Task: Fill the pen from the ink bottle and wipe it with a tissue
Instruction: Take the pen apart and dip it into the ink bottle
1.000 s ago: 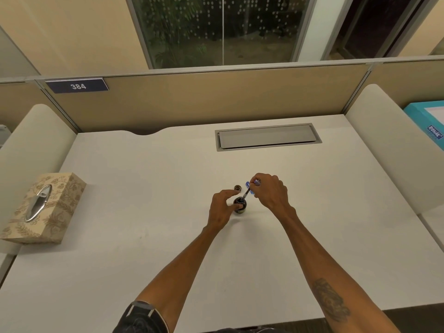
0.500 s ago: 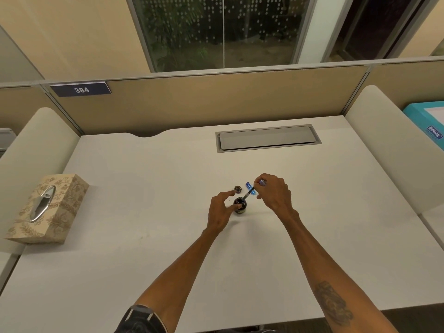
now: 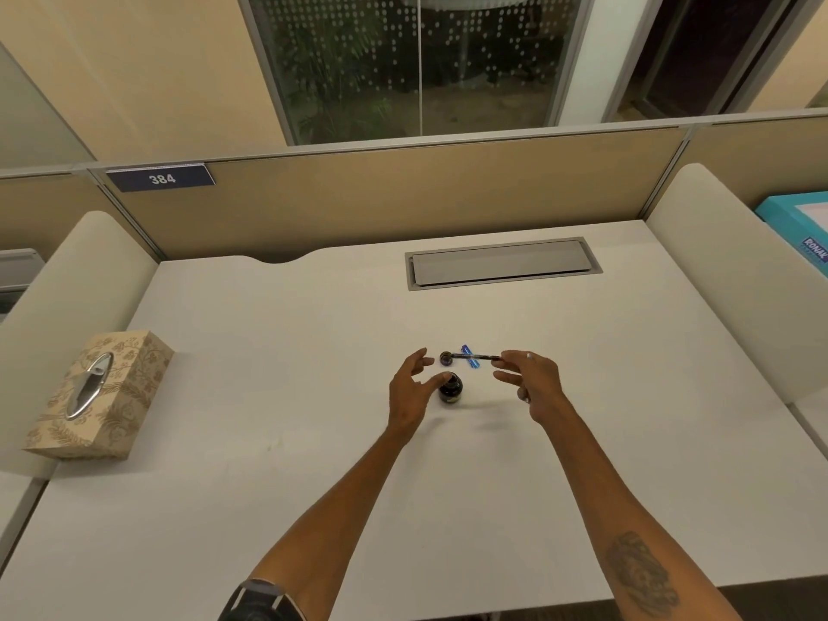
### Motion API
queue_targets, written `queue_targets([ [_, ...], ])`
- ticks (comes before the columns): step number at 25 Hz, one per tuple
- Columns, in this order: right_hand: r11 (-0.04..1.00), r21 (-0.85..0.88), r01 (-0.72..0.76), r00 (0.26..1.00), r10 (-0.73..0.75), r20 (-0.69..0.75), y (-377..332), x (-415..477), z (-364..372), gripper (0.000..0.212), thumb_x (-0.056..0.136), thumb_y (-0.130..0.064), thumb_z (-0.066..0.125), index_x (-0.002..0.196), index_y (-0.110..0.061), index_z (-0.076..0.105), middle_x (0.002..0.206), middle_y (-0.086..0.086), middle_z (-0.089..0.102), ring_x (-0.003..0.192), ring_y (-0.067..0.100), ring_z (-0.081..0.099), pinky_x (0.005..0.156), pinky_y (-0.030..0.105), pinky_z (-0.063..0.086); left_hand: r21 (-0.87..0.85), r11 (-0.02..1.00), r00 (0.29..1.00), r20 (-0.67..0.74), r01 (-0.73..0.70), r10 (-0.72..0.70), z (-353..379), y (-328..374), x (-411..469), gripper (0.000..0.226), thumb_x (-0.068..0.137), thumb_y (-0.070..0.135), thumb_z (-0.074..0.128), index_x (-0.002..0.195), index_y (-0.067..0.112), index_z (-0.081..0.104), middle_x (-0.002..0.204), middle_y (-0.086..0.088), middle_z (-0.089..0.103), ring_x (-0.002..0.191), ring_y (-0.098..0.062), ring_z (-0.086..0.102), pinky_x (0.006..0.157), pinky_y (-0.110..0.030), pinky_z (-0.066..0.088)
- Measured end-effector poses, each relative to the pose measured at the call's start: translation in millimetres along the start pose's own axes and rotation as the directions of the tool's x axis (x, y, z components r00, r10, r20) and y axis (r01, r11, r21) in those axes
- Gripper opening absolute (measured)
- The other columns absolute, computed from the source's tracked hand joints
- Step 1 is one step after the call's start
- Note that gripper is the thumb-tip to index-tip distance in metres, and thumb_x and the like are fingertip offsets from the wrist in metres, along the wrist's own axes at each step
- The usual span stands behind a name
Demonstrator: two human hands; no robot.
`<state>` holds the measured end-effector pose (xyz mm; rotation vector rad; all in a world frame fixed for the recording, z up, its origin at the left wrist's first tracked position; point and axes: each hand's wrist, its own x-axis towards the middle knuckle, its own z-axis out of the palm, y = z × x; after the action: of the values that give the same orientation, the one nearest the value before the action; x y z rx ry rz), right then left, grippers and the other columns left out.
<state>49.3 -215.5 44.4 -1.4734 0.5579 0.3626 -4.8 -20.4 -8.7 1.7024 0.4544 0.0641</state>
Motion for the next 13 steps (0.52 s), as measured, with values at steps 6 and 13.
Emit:
queue_targets([
  [6, 0.920, 0.284, -0.269, 0.943, 0.191, 0.274, 6, -1, 13, 0.007, 0.089, -0.010, 0.066, 0.096, -0.007, 0.066, 0.082, 0.004, 0.077, 0.059, 0.004, 0.068, 0.032, 0.012, 0.022, -0.143, 0.988, 0.998, 0.017, -0.058, 0.061, 8, 20, 0, 0.031, 0.087, 0.022, 0.075, 0.117, 0.013, 0.074, 0.117, 0.007, 0.073, 0.108, 0.003, 0.066, 0.086, -0.013, 0.051],
  [13, 0.900, 0.272, -0.340, 0.891, 0.216, 0.400, 8, -4, 32, 0.008, 0.091, -0.012, 0.066, 0.096, -0.007, 0.069, 0.090, 0.005, 0.076, 0.061, 0.004, 0.067, 0.031, 0.012, 0.026, -0.324, 0.945, 0.997, 0.034, -0.052, 0.067, 12, 38, 2, 0.023, 0.092, 0.022, 0.070, 0.110, 0.011, 0.078, 0.124, 0.007, 0.072, 0.109, -0.005, 0.068, 0.095, -0.024, 0.054],
])
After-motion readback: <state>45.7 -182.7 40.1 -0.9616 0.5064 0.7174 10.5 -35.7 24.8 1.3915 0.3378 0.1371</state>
